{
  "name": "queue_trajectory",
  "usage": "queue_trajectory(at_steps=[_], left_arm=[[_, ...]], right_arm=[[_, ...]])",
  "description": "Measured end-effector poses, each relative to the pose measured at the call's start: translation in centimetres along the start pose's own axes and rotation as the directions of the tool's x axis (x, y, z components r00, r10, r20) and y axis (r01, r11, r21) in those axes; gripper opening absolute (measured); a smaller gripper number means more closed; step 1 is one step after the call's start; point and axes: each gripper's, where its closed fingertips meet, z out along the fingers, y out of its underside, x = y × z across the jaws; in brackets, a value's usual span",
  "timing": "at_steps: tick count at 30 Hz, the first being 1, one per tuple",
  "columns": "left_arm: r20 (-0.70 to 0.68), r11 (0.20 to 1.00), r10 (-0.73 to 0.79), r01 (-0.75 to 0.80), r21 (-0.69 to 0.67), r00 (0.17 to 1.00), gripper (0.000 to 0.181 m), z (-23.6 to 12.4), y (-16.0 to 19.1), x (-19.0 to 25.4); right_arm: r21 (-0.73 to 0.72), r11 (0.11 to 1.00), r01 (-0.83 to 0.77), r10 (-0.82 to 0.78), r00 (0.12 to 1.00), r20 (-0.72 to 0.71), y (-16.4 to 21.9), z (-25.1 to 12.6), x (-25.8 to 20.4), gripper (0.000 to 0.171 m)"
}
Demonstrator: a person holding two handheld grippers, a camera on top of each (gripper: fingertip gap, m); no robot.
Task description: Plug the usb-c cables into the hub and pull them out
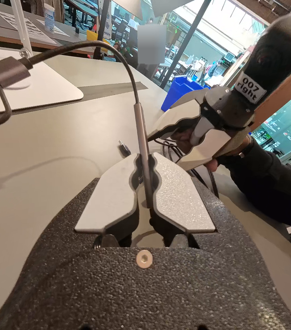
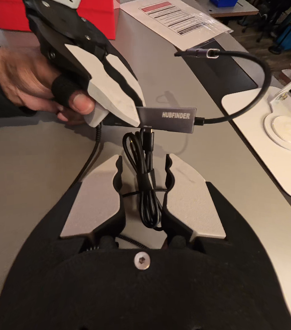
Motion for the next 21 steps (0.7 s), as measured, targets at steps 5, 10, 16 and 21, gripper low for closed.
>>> queue_trajectory(at_steps=[5, 10, 16, 21], left_arm=[[-0.021, 1.000, -0.013, 0.013, 0.014, 1.000, 0.009, 0.1, -0.1, 0.3], [-0.032, 1.000, -0.020, 0.021, 0.018, 0.999, 0.009, 0.0, -0.2, 0.3], [-0.009, 0.999, 0.025, -0.026, -0.045, 1.000, 0.009, 0.2, 0.6, 0.4], [0.004, 0.979, 0.149, -0.146, -0.140, 0.989, 0.010, 0.6, 1.8, 0.9]], right_arm=[[-0.056, 0.995, 0.078, -0.084, 0.989, -0.118, 0.8, 1.5, 0.8, 0.043], [-0.014, 1.000, 0.018, -0.019, 0.998, -0.063, 0.8, 2.1, 0.1, 0.025], [-0.053, 0.997, 0.062, -0.066, 0.995, -0.075, 1.4, 2.0, 0.1, 0.019], [-0.136, 0.987, 0.086, -0.095, 0.993, -0.064, 2.1, 1.7, 0.0, 0.015]])
